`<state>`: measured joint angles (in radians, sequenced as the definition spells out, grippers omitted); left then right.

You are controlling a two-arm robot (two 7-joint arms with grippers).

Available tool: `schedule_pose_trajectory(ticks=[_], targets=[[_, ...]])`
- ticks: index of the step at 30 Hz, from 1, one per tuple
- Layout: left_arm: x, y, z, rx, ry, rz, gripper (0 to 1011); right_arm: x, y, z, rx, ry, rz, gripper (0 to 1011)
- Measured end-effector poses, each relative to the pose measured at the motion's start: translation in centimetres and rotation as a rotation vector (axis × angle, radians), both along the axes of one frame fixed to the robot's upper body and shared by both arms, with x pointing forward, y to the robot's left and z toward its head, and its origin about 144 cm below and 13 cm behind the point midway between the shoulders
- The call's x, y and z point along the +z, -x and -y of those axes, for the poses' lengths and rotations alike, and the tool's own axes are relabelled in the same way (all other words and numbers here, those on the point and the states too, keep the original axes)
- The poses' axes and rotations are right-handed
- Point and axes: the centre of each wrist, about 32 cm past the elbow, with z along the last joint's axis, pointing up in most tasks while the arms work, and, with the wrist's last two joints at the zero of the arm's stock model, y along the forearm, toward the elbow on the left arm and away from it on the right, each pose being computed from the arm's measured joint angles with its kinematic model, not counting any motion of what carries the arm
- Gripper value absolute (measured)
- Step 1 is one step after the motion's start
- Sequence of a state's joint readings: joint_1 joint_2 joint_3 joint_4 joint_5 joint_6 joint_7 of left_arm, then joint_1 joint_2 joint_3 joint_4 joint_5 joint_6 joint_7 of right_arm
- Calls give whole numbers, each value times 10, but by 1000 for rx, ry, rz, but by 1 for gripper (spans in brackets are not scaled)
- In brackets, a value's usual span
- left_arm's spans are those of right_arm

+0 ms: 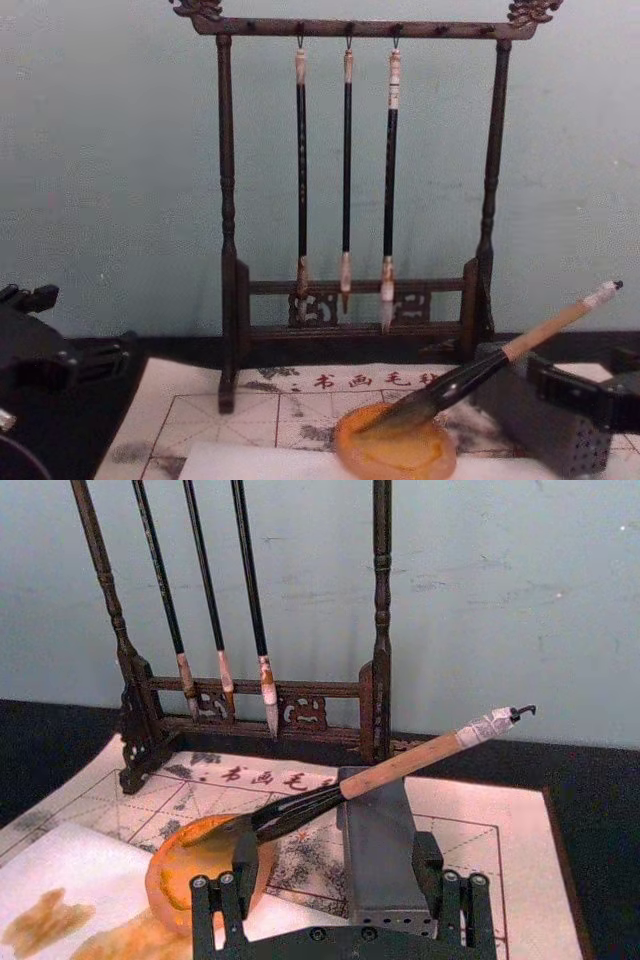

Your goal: Pick up the brush from the inkstone, write on the paper, then place the brush back to its original position.

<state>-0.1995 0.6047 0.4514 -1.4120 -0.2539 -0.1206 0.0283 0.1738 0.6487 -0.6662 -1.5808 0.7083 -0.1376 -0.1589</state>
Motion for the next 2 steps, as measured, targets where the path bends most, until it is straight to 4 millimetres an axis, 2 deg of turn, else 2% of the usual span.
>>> schedule_pose_trajectory(ticks=[2], targets=[[0,0,0,0,0,0,1001,0,0,0,0,0,0,1000]])
